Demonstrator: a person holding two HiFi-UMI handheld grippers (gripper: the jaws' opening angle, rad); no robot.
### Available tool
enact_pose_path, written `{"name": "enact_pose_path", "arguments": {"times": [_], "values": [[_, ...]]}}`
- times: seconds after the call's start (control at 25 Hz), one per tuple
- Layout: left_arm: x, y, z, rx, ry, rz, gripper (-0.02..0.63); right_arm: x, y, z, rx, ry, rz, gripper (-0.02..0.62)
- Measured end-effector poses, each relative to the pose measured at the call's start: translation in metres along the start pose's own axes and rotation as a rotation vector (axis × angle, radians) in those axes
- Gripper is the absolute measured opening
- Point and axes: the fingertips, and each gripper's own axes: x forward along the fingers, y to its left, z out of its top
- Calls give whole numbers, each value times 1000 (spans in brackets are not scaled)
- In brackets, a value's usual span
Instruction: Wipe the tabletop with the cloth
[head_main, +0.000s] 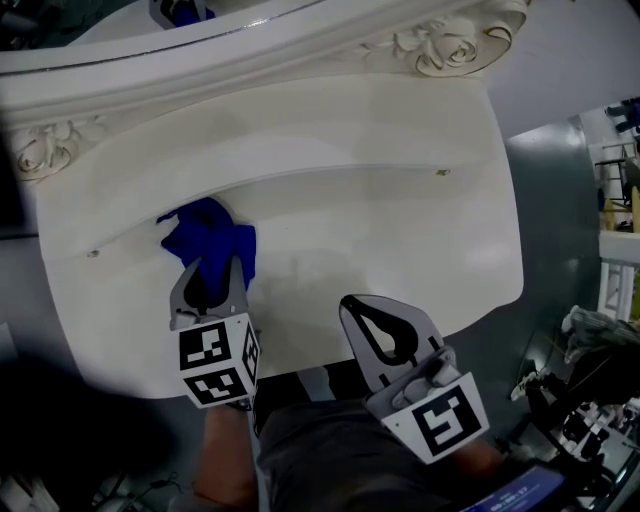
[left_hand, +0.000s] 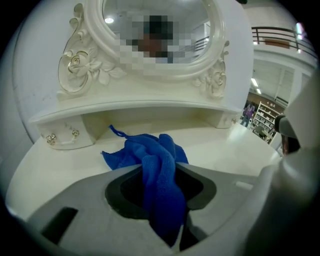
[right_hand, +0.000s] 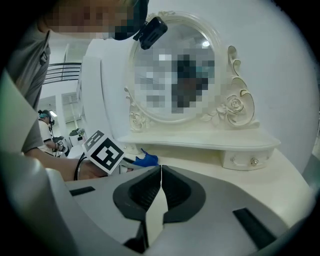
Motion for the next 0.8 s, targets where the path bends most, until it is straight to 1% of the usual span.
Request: {"name": "enact_pose_path", "arguments": {"times": [0.16, 0.52, 0.64, 0.8], "values": [[-4, -15, -7, -3, -8, -3, 149, -10, -3, -5, -18, -8, 12, 15], [-25, -36, -30, 7, -26, 16, 149, -23, 7, -6, -63, -18, 66, 15], [-29, -40, -35, 14, -30, 18, 149, -23, 11, -2, -83, -31, 83, 15], [-39, -45, -45, 0, -30, 33, 149, -22, 17, 4, -115, -33, 118, 15]]}}
